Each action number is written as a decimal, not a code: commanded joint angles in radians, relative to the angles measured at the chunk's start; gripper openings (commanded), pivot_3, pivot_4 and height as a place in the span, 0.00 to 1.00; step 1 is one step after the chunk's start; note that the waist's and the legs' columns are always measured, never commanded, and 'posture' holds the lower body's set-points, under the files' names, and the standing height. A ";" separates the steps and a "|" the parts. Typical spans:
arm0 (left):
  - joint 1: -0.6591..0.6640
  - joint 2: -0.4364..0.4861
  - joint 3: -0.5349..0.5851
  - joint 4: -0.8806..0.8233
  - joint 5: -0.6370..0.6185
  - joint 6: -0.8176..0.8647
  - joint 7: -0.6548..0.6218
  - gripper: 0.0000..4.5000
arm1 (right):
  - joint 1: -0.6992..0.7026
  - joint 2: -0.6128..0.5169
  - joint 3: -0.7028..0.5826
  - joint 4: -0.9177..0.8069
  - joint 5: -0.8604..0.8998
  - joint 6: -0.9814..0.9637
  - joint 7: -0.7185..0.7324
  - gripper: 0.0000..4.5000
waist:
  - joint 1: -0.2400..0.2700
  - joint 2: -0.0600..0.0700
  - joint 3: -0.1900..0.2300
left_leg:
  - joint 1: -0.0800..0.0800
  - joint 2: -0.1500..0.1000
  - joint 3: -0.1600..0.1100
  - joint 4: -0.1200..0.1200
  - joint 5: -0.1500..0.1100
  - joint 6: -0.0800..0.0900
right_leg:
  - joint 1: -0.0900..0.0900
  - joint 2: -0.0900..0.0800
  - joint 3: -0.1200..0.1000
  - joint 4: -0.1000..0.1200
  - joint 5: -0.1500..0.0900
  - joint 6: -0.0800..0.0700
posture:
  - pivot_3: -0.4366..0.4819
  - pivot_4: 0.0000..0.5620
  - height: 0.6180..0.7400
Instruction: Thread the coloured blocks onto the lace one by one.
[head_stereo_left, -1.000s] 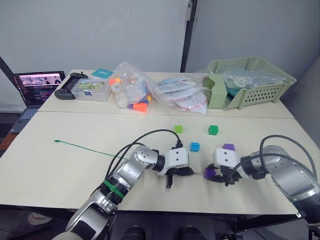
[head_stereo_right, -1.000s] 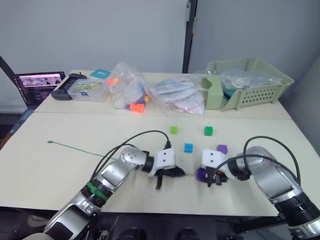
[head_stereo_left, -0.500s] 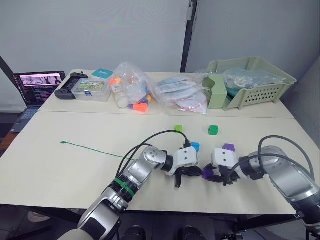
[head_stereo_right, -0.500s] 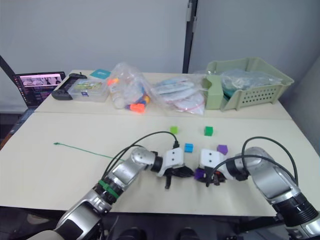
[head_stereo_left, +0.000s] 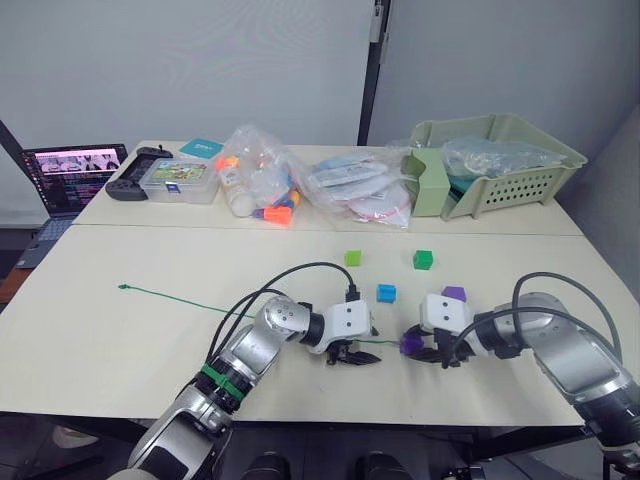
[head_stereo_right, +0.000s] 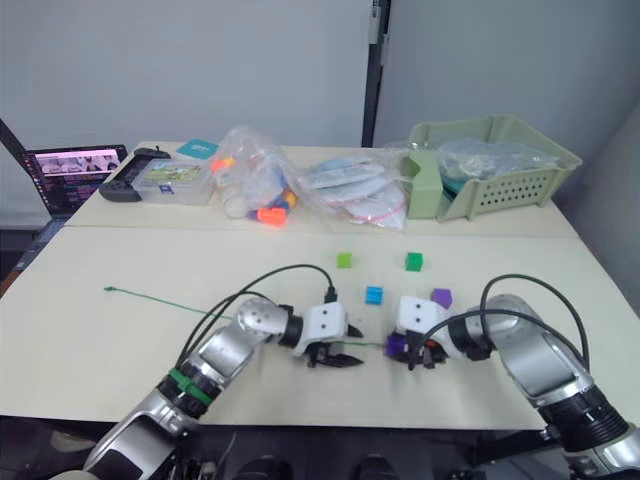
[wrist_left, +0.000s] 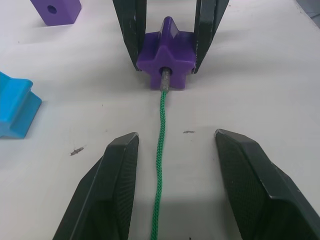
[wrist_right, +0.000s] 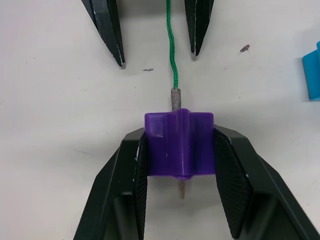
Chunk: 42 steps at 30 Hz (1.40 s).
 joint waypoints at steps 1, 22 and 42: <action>0.003 -0.012 0.014 -0.033 -0.023 0.021 0.003 0.38 | -0.006 0.010 -0.004 -0.002 0.000 -0.016 -0.004 0.30 | -0.001 0.000 0.000 | 0.000 0.000 0.000 0.000 0.000 0.000 | 0.000 0.000 0.000 0.000 0.000 0.000 | 0.48 0.27 1.00; -0.086 -0.187 0.037 0.176 -0.052 -0.033 0.024 0.12 | -0.007 0.024 0.009 -0.008 -0.006 -0.012 0.000 0.30 | 0.002 0.000 0.000 | -0.001 -0.001 0.000 0.001 0.000 0.000 | 0.000 -0.001 0.000 0.000 0.000 0.000 | 0.48 0.27 1.00; -0.067 -0.122 0.059 0.068 -0.098 -0.017 -0.033 1.00 | 0.076 -0.115 -0.188 -0.058 0.103 0.081 0.034 1.00 | 0.025 0.000 0.000 | -0.003 -0.003 0.000 0.002 0.000 0.000 | 0.000 -0.003 0.000 -0.001 0.000 0.001 | 0.48 0.27 1.00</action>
